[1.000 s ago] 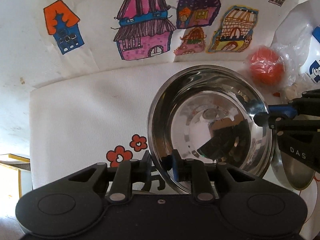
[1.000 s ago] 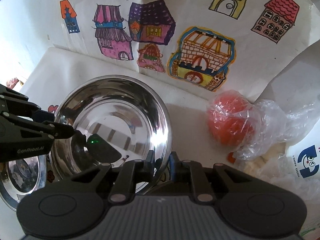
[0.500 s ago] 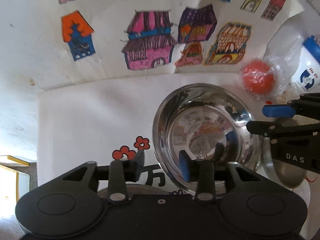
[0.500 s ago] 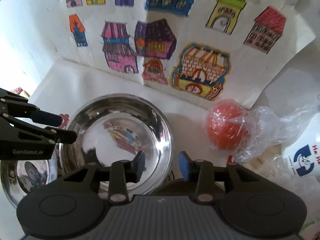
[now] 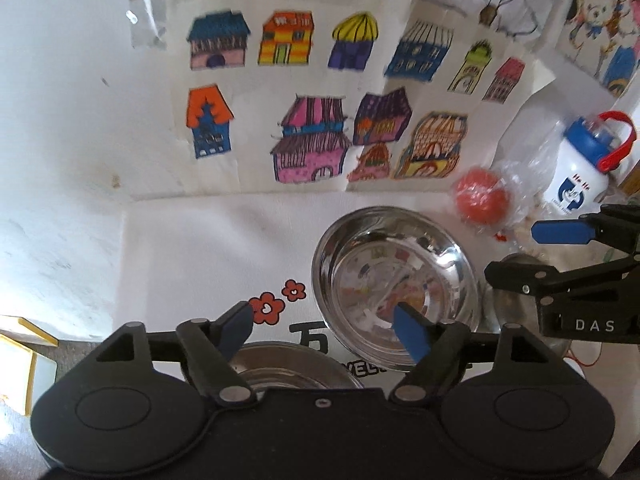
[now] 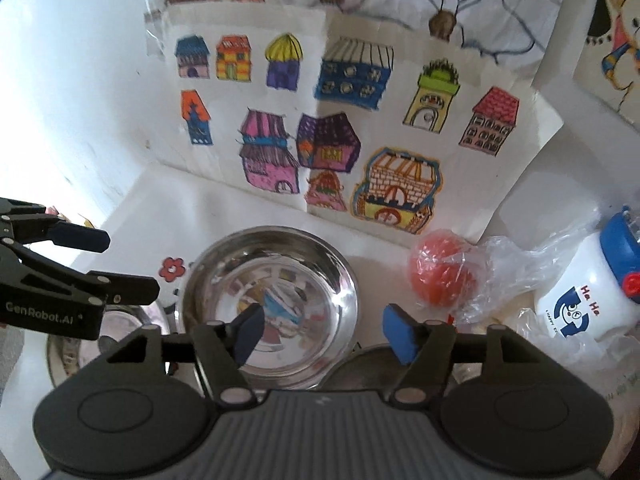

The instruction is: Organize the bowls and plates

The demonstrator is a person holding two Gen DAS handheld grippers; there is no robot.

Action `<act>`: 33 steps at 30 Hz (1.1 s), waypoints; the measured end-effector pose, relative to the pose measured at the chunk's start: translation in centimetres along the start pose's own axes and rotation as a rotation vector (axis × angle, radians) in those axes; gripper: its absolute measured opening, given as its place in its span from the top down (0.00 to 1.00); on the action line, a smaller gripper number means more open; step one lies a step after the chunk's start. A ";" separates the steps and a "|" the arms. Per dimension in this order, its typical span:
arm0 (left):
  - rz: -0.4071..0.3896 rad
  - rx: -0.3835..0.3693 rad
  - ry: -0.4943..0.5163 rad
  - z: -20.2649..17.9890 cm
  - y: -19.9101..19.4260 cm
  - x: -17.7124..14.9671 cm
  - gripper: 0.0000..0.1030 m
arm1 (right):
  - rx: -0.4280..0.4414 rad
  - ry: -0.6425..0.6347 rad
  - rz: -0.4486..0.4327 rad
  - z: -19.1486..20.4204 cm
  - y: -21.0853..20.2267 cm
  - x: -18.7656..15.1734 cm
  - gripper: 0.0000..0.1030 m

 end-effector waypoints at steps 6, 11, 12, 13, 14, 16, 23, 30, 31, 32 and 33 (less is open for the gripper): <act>-0.060 0.005 0.009 -0.1 -1.9 -0.7 0.08 | -0.007 -0.005 -0.050 1.0 -1.8 -0.5 0.16; -0.102 0.008 0.010 0.4 -3.3 -1.4 0.06 | -0.003 -0.005 -0.087 1.8 -3.1 -1.0 0.11; -0.109 0.008 0.004 0.6 -3.5 -1.6 0.05 | -0.002 -0.008 -0.093 2.1 -3.4 -1.1 0.10; -0.113 0.007 -0.001 0.9 -3.7 -1.8 0.04 | 0.000 -0.012 -0.102 2.4 -3.6 -1.2 0.10; -0.118 0.006 -0.005 1.1 -3.9 -2.0 0.04 | 0.005 -0.014 -0.112 2.7 -3.9 -1.4 0.09; -0.139 0.009 -0.014 1.7 -4.4 -2.5 0.01 | 0.013 -0.010 -0.133 3.3 -4.3 -1.7 0.06; -0.220 0.030 -0.020 4.0 -5.9 -4.7 0.01 | 0.047 0.008 -0.209 6.0 -4.9 -3.5 0.03; -0.277 0.031 -0.052 6.1 -6.8 -6.8 0.01 | 0.091 0.029 -0.260 8.0 -4.4 -5.3 0.00; -0.283 0.034 -0.053 6.4 -6.9 -7.1 0.01 | 0.092 0.030 -0.263 8.2 -4.2 -5.6 0.00; -0.287 0.039 -0.054 6.7 -6.9 -7.4 0.01 | 0.092 0.033 -0.262 8.4 -4.0 -5.8 0.00; -0.290 0.044 -0.054 7.0 -6.8 -7.7 0.01 | 0.096 0.037 -0.259 8.5 -3.7 -6.0 0.00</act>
Point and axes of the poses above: each gripper's, at about its wrist camera, not at the fingertips, and y roughly the way its jaws point, z to its left, x to its top, the point moved 3 cm from there along y, roughly the way its jaws point, and after that the axes turned 6 degrees about -y, right-handed, at the moved point
